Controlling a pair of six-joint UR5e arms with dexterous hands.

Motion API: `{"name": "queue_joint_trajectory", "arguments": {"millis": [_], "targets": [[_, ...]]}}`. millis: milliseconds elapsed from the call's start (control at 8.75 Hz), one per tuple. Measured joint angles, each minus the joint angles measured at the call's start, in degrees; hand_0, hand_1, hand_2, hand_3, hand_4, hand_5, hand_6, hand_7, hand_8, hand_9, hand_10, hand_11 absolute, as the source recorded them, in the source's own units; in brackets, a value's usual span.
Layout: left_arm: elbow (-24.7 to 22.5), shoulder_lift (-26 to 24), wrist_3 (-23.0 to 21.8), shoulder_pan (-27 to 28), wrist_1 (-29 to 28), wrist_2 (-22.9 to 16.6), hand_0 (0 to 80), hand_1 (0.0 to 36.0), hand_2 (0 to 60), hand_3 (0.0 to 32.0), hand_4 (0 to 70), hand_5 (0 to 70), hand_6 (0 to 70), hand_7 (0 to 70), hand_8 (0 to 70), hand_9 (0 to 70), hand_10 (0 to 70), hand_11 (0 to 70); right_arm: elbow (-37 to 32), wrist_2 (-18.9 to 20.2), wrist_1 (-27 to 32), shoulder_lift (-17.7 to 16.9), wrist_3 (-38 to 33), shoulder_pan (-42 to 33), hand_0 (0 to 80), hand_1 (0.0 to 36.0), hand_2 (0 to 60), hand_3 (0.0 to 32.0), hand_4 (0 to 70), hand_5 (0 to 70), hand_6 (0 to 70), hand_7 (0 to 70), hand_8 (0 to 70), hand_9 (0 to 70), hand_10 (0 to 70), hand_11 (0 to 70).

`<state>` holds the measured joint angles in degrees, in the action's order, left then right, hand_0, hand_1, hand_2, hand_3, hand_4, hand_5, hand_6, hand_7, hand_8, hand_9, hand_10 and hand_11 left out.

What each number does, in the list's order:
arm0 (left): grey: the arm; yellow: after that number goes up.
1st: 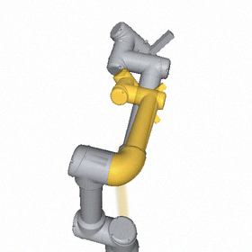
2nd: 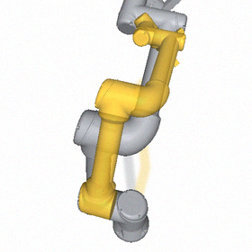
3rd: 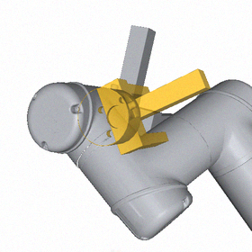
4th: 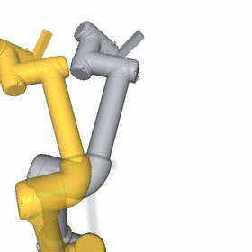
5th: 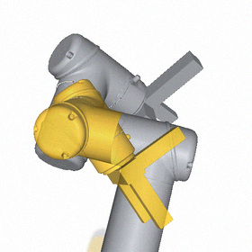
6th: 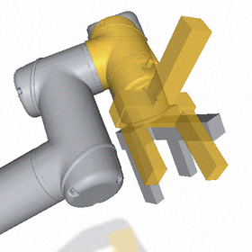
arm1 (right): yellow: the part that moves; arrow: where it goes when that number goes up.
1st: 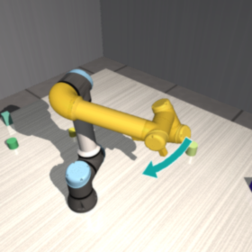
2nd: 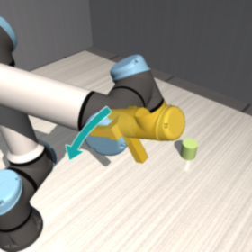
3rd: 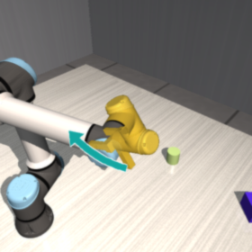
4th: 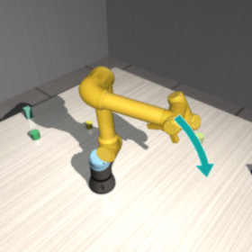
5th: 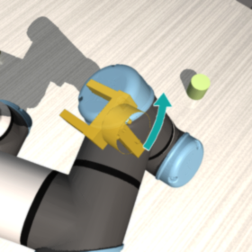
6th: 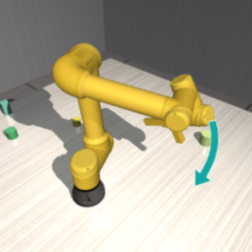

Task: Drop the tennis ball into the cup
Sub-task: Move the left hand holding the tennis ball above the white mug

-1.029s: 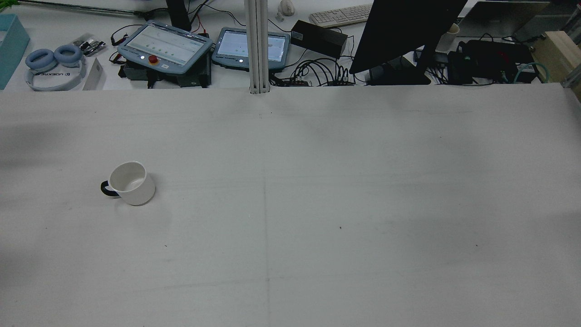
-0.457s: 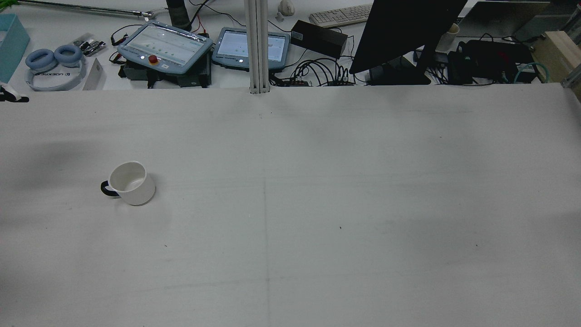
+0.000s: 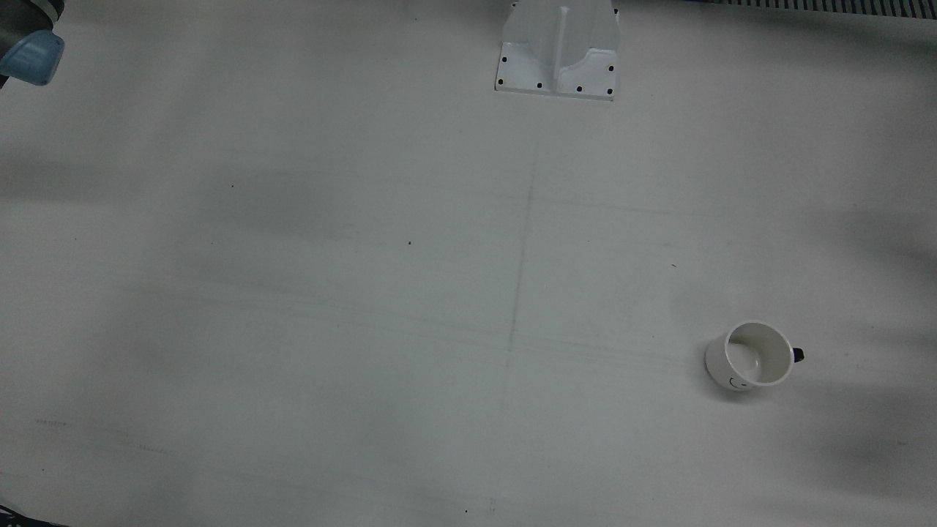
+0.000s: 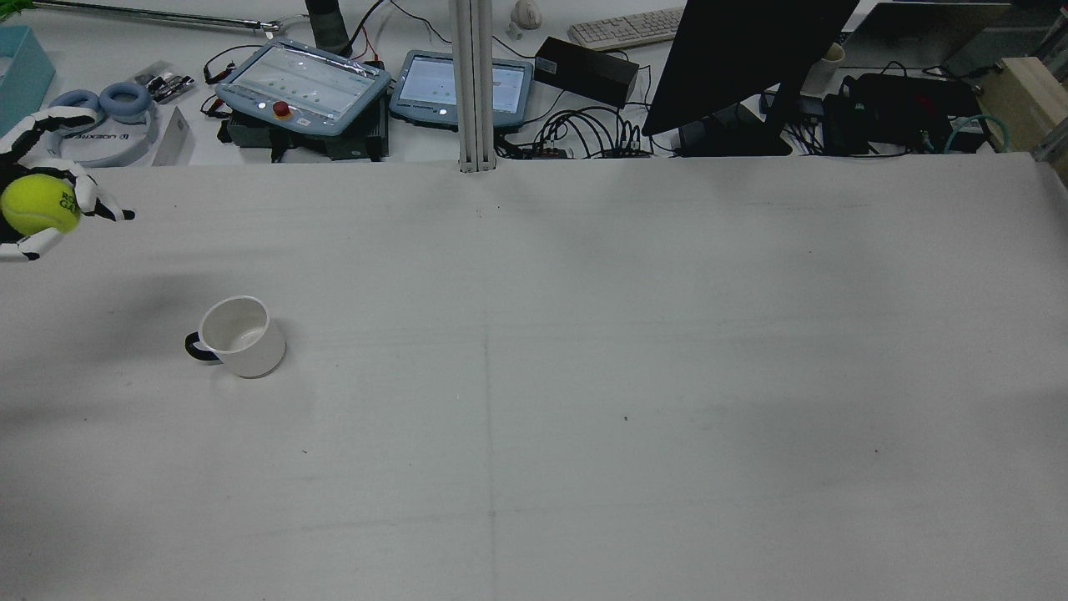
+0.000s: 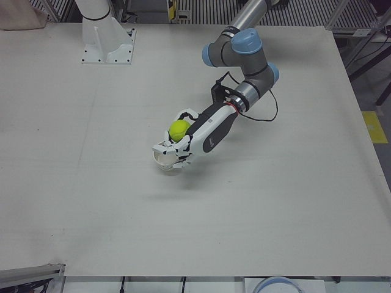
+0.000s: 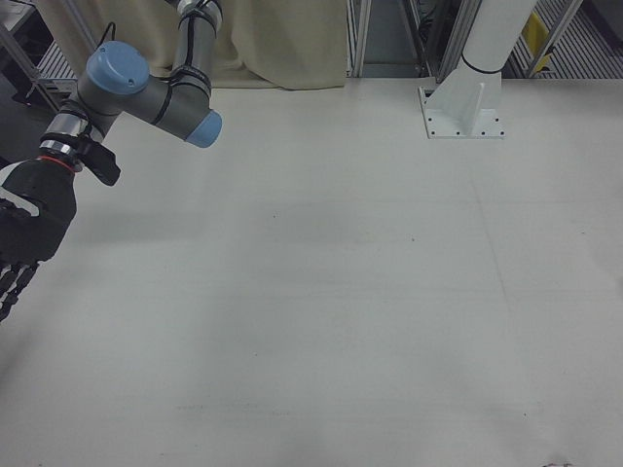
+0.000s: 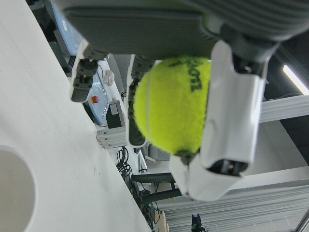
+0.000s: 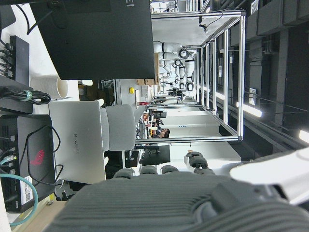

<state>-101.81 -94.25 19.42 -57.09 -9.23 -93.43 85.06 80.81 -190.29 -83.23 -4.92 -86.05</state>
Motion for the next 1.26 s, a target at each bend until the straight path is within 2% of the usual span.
{"name": "queue_joint_trajectory", "arguments": {"millis": [114,229,343,457,571,686,800,914,1029,1143,1257], "targets": [[0.3,-0.6,1.2,1.3,0.3,0.2,80.0,36.0,47.3,32.0,0.0,32.5,70.0,52.7,42.9,34.3,10.5,19.5,0.0,0.0,0.0,0.0,0.0,0.0,0.0,0.0,0.0,0.0,0.0,0.0,0.0,0.0,0.0,0.0,0.0,0.0],[1.1,-1.4,1.7,2.1,0.4,0.2,80.0,36.0,46.0,32.0,0.0,31.0,66.7,54.2,41.7,34.3,10.3,19.2,0.0,0.0,0.0,0.0,0.0,0.0,0.0,0.0,0.0,0.0,0.0,0.0,0.0,0.0,0.0,0.0,0.0,0.0],[2.2,-2.2,1.8,2.5,0.5,0.2,80.0,36.0,46.1,32.0,0.0,31.8,69.3,52.8,42.1,33.7,10.3,19.1,0.0,0.0,-0.1,0.0,0.0,0.0,0.0,0.0,0.0,0.0,0.0,0.0,0.0,0.0,0.0,0.0,0.0,0.0],[3.0,-2.9,1.8,2.6,0.5,0.2,80.0,36.0,47.0,32.0,0.0,33.1,70.0,47.9,41.6,30.6,10.2,19.0,0.0,0.0,-0.1,0.0,0.0,0.0,0.0,0.0,0.0,0.0,0.0,0.0,0.0,0.0,0.0,0.0,0.0,0.0],[3.5,-3.5,1.9,2.6,0.6,0.3,80.0,36.0,45.5,32.0,0.0,30.1,62.2,51.7,39.3,31.5,10.2,19.0,0.0,0.0,-0.1,0.0,0.0,0.0,0.0,0.0,0.0,0.0,0.0,0.0,0.0,0.0,0.0,0.0,0.0,0.0],[3.7,-3.9,1.9,2.7,0.8,0.3,80.0,36.0,44.6,32.0,0.0,30.6,65.5,44.3,38.0,26.9,10.0,18.8,0.0,0.0,-0.1,0.0,0.0,0.0,0.0,0.0,0.0,0.0,0.0,0.0,0.0,0.0,0.0,0.0,0.0,0.0],[3.8,-4.1,1.8,2.7,0.7,0.3,80.0,36.0,41.8,32.0,0.0,23.5,37.0,30.4,25.4,15.1,9.7,18.2,0.0,0.0,-0.1,0.0,0.0,0.0,0.0,0.0,0.0,0.0,0.0,0.0,0.0,0.0,0.0,0.0,0.0,0.0],[3.8,-4.1,1.9,2.7,0.7,0.3,76.4,36.0,42.7,32.0,0.0,22.5,42.2,15.7,21.1,6.1,10.2,18.3,0.0,0.0,-0.1,0.0,0.0,0.0,0.0,0.0,0.0,0.0,0.0,0.0,0.0,0.0,0.0,0.0,0.0,0.0],[3.8,-4.1,2.0,2.7,0.6,0.3,61.7,32.1,37.9,32.0,0.0,21.2,44.8,11.1,19.3,3.7,10.3,17.9,0.0,0.0,-0.1,0.0,0.0,0.0,0.0,0.0,0.0,0.0,0.0,0.0,0.0,0.0,0.0,0.0,0.0,0.0],[3.7,-4.0,2.2,2.7,0.5,0.3,57.7,28.9,35.2,32.0,0.0,19.4,40.6,10.2,18.0,2.9,9.9,17.0,0.0,0.0,-0.1,0.0,0.0,0.0,0.0,0.0,0.0,0.0,0.0,0.0,0.0,0.0,0.0,0.0,0.0,0.0],[3.7,-3.9,2.3,2.7,0.5,0.3,56.1,28.3,31.0,32.0,0.0,15.1,20.7,13.3,13.9,2.8,9.6,16.4,0.0,0.0,-0.1,0.0,0.0,0.0,0.0,0.0,0.0,0.0,0.0,0.0,0.0,0.0,0.0,0.0,0.0,0.0]]}}
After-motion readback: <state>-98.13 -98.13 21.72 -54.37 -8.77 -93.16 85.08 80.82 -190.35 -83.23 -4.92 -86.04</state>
